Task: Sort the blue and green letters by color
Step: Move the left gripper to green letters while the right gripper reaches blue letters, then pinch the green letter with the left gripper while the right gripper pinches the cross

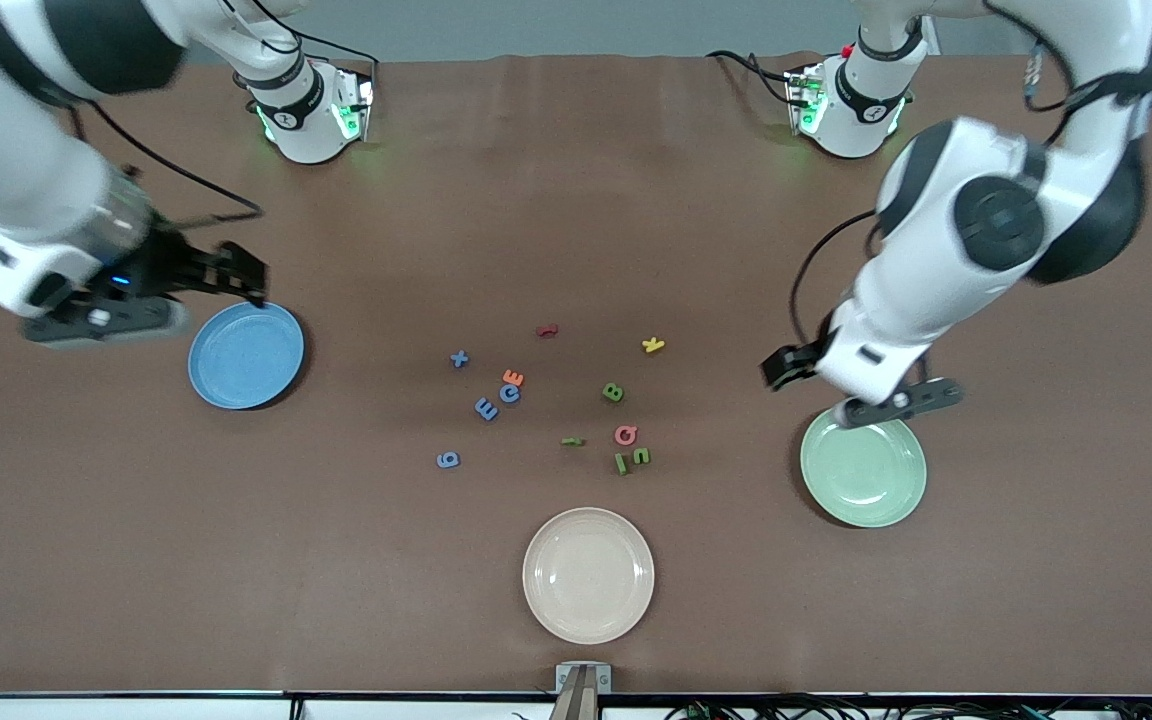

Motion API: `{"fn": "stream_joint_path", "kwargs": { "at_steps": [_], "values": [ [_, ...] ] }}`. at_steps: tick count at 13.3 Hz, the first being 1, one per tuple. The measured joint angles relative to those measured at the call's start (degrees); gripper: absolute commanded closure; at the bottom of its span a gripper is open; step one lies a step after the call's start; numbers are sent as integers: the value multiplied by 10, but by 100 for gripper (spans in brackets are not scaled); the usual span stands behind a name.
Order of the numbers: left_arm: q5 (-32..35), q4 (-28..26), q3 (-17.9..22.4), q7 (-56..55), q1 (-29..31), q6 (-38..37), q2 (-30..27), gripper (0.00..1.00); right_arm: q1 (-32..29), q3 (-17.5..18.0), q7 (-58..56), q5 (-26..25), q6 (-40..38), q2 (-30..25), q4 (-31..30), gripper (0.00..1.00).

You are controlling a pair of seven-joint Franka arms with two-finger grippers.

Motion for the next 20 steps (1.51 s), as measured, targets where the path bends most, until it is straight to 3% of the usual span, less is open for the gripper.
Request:
{"fn": "stream_joint_path", "kwargs": {
  "at_steps": [3, 6, 10, 17, 20],
  "values": [
    [0, 6, 0, -146, -38, 86, 69, 3, 62, 0, 73, -1, 52, 54, -2, 0],
    [0, 26, 0, -318, -78, 164, 135, 12, 102, 0, 85, -1, 54, 101, -11, 0],
    [0, 51, 0, -511, -120, 242, 221, 27, 124, 0, 97, -1, 141, 132, -98, 0],
    [0, 74, 1, -658, -155, 327, 286, 30, 149, -2, 140, -1, 401, 138, -274, 0],
    [0, 99, 12, -683, -182, 329, 303, 33, 157, -2, 140, -1, 450, 156, -308, 0]
  ]
}}
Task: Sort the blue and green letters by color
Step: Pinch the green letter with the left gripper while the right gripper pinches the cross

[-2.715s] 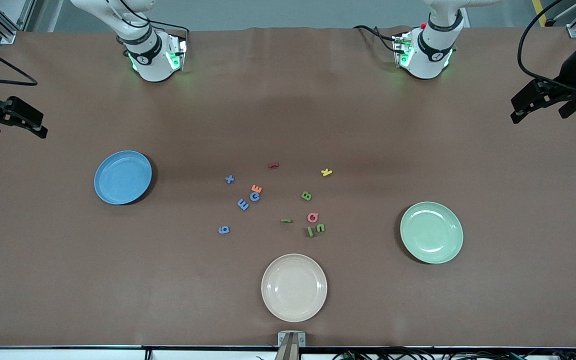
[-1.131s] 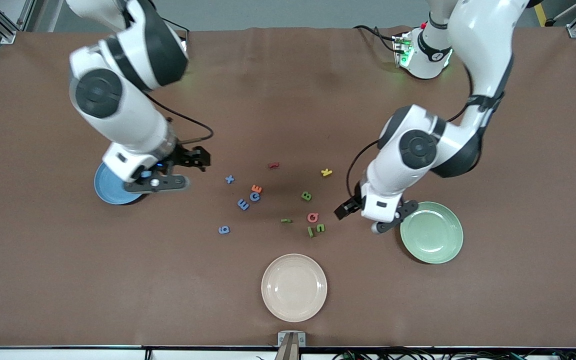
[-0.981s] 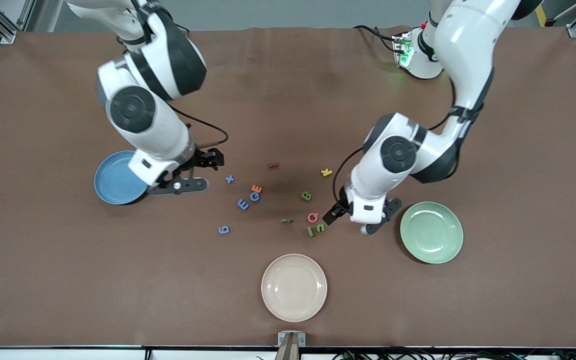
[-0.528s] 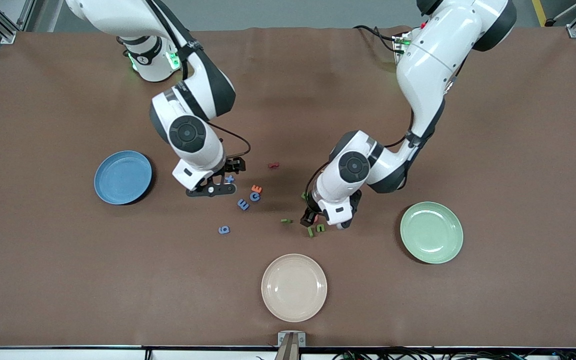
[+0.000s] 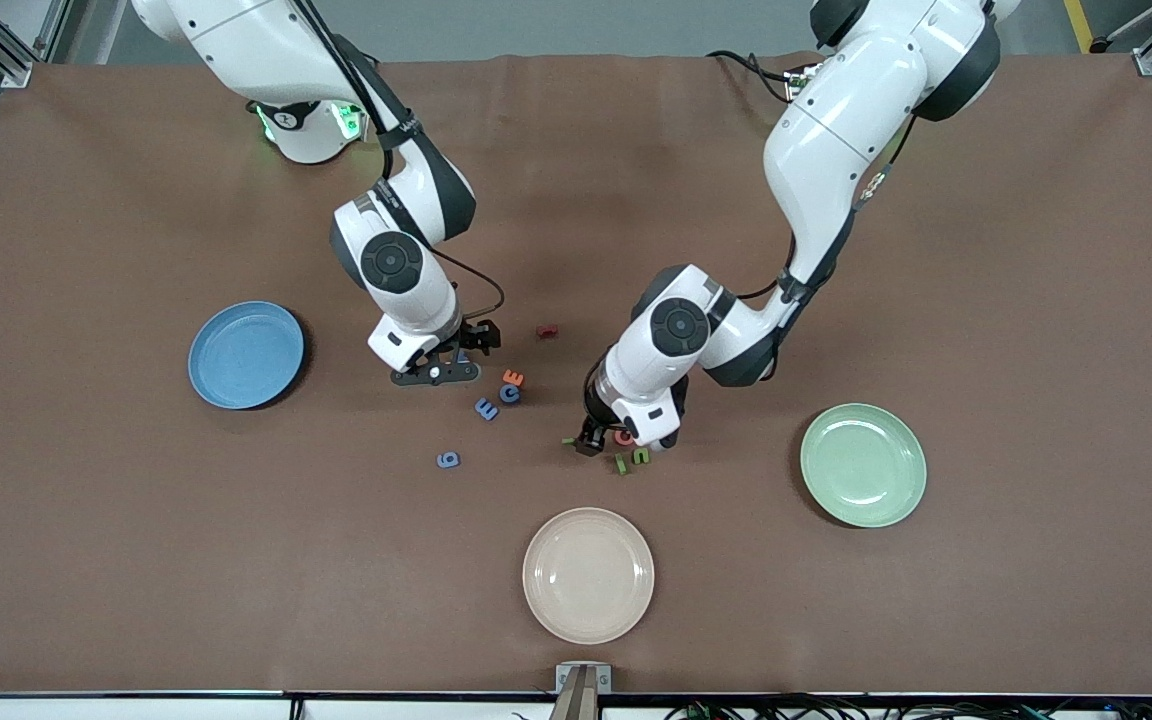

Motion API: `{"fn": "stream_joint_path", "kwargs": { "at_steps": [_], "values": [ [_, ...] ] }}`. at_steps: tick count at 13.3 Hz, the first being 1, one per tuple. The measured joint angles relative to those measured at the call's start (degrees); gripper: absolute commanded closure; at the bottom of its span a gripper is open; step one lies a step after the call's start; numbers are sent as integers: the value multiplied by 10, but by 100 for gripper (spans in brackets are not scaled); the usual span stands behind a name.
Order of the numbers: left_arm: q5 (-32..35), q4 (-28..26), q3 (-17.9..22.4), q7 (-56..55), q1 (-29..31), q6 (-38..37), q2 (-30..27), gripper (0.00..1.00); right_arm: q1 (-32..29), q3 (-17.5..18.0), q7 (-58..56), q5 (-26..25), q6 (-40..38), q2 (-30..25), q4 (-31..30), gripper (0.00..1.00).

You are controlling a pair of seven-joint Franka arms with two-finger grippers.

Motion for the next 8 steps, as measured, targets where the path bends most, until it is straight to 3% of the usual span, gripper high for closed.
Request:
{"fn": "stream_joint_path", "kwargs": {
  "at_steps": [8],
  "values": [
    [0, 22, 15, -7, -14, 30, 26, 38, 2, -6, 0, 0, 59, 58, -2, 19]
  ]
}}
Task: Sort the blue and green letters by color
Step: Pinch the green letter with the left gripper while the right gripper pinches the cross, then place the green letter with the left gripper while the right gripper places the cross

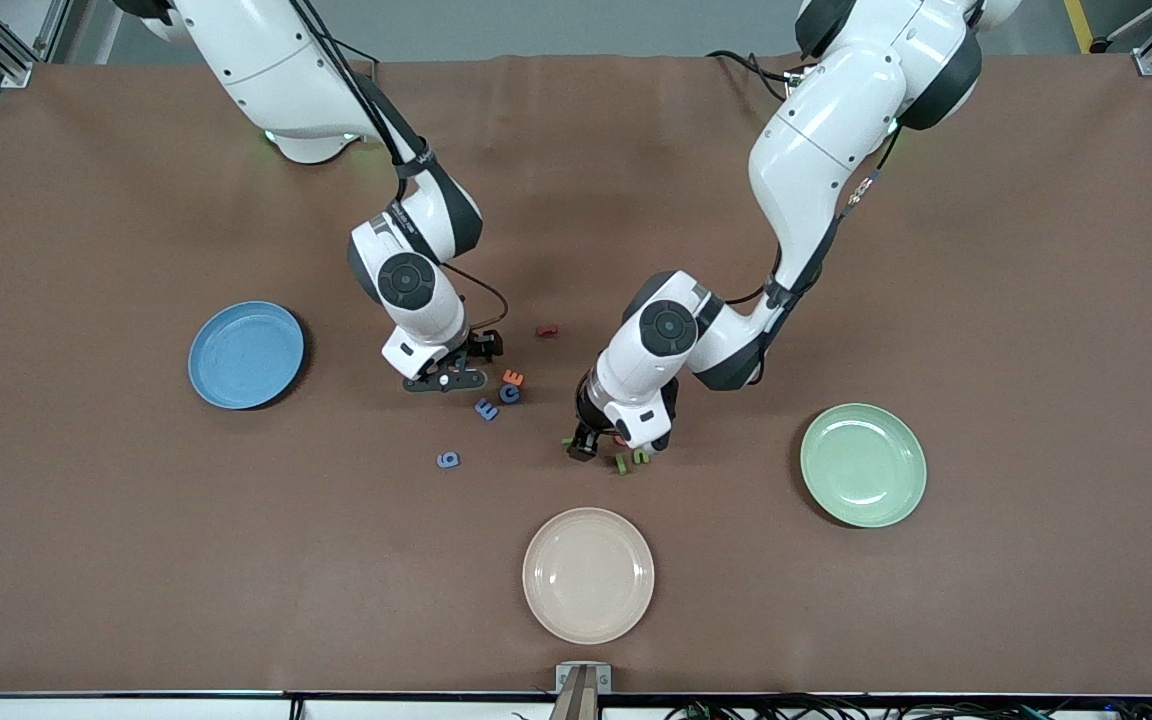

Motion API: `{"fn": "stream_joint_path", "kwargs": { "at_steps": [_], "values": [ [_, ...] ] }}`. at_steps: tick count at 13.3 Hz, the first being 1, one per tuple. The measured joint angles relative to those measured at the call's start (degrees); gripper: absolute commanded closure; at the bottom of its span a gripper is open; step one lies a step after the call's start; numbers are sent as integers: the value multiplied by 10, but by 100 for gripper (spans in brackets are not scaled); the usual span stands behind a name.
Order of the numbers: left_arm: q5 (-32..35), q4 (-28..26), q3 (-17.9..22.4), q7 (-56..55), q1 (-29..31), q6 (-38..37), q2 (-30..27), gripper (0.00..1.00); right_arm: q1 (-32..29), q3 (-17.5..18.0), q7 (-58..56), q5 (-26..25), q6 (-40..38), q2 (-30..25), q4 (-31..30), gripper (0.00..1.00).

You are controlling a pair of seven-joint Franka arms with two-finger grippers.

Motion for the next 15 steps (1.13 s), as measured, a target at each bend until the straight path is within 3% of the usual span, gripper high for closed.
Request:
{"fn": "stream_joint_path", "kwargs": {
  "at_steps": [5, 7, 10, 11, 13, 15],
  "values": [
    [0, 9, 0, 0, -4, 6, 9, 44, 0, 0, 0, 0, -5, -2, 1, 21],
    [0, 9, 0, 0, -6, 19, 12, 60, 0, -1, 0, 0, -8, -3, 1, 25],
    [0, 9, 0, 0, -8, 29, 18, 64, 0, -2, 0, 0, -11, -5, 0, 34],
    [0, 9, 0, 0, -8, 30, 20, 72, 0, -2, 0, 0, -12, -5, 0, 39],
    [0, 9, 0, 0, -8, 32, 22, 99, 0, -3, 0, 0, -19, -10, -1, 48],
    [0, 13, 2, 0, -9, 34, 22, 100, 0, -4, 0, 0, -21, -12, -2, 57]
  ]
}}
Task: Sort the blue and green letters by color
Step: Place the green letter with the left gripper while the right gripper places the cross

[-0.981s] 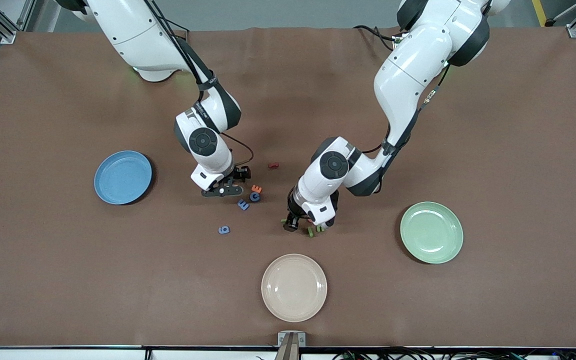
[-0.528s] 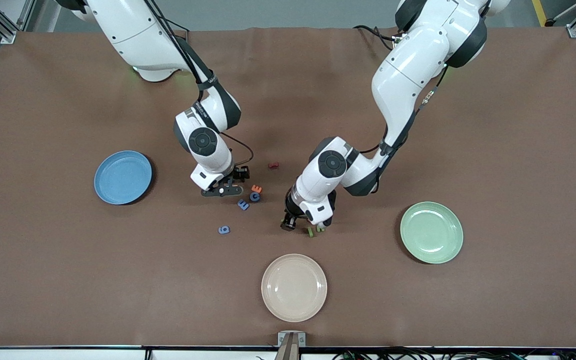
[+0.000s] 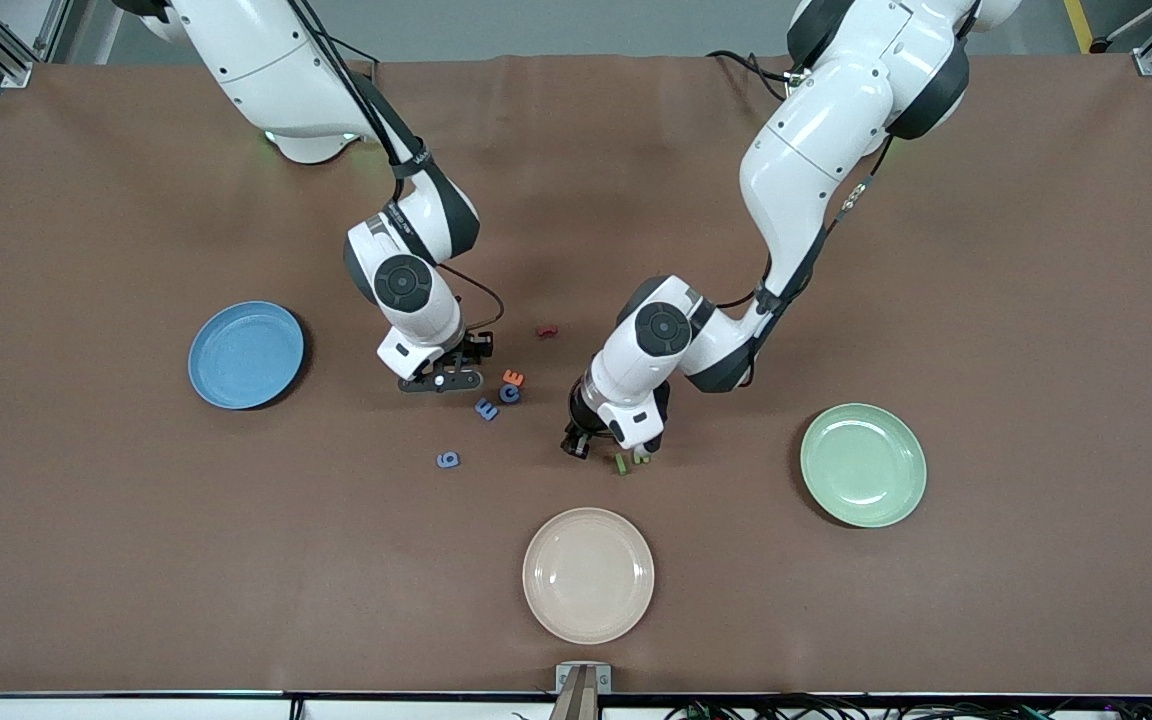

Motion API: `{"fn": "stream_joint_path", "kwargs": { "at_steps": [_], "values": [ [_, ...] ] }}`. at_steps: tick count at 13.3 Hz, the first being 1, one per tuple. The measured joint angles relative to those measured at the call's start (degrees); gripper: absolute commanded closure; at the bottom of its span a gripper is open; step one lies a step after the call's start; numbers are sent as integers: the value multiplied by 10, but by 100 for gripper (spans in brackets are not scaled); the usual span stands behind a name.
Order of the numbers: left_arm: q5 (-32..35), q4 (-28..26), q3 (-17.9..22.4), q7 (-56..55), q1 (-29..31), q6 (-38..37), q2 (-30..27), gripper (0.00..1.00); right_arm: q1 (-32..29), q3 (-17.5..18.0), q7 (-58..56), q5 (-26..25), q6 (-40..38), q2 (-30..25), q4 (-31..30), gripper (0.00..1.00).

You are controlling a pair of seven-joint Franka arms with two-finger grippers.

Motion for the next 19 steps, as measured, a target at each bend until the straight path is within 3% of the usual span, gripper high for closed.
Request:
{"fn": "stream_joint_path", "kwargs": {
  "at_steps": [5, 8, 13, 17, 19],
  "values": [
    [0, 13, 32, -9, 4, -58, -59, 100, 0, 0, 0, 0, 0, -2, -1, 78],
    [31, -16, 39, 16, 47, -159, -130, 100, 0, 0, 0, 0, 0, -3, -1, 85],
    [58, -51, 42, 218, 142, -337, -193, 99, -12, -5, -9, -1, -13, -19, 0, 87],
    [60, -99, 43, 407, 233, -351, -203, 98, -94, -9, -134, -1, -136, -113, 0, 87],
    [60, -124, 43, 489, 266, -350, -203, 89, -157, -11, -231, -1, -160, -158, -18, 87]
  ]
}}
